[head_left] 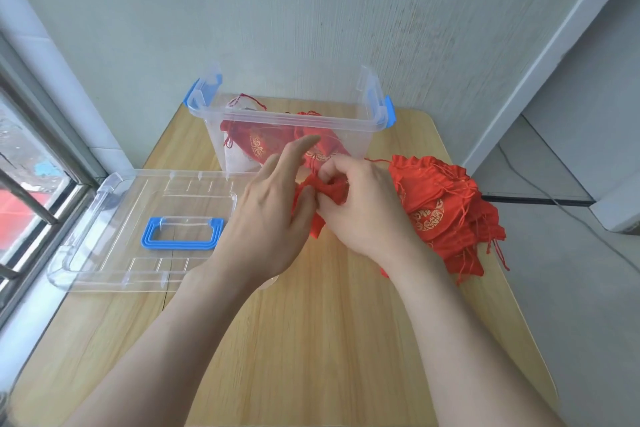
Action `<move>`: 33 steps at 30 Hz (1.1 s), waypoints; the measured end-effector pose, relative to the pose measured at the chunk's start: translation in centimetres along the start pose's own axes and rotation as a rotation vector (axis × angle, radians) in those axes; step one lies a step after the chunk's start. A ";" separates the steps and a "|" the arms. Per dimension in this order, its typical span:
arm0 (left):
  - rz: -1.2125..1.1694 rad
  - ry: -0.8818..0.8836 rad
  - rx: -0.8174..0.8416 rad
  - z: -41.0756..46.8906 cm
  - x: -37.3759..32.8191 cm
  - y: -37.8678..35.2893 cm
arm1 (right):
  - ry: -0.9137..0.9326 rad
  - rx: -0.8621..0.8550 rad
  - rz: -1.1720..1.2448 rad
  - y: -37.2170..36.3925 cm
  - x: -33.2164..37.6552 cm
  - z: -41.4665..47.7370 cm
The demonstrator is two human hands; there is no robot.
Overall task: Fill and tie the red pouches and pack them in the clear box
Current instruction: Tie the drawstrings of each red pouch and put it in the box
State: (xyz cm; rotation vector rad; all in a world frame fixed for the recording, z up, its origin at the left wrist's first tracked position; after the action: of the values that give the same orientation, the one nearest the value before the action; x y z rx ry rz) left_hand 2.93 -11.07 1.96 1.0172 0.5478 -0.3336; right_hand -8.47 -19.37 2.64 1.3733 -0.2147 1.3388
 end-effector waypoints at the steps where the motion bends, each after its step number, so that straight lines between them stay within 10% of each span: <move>1: -0.013 0.003 -0.006 0.0 0.0 0.1 | 0.032 -0.003 0.016 0.1 0.3 -0.1; 17: -0.400 0.379 0.075 0.3 1.3 0.1 | 0.106 0.043 0.142 -0.1 0.2 0.5; 33: -0.703 0.745 -0.207 -0.2 3.9 1.0 | -0.073 0.066 0.141 -0.2 -0.9 0.3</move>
State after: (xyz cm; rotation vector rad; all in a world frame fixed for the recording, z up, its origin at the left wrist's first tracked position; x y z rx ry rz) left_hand 6.52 -10.45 0.36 0.6962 1.5943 -0.5001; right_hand -8.46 -20.03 1.96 1.4868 -0.3240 1.4243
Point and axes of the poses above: each hand's wrist, its own z-axis towards the middle knuckle, its own y-axis out of the back of the hand, x = y × z, the point moved 6 cm from there along z, towards the middle knuckle, and after that the axes turned 8 degrees about z, right-handed, at the moved point
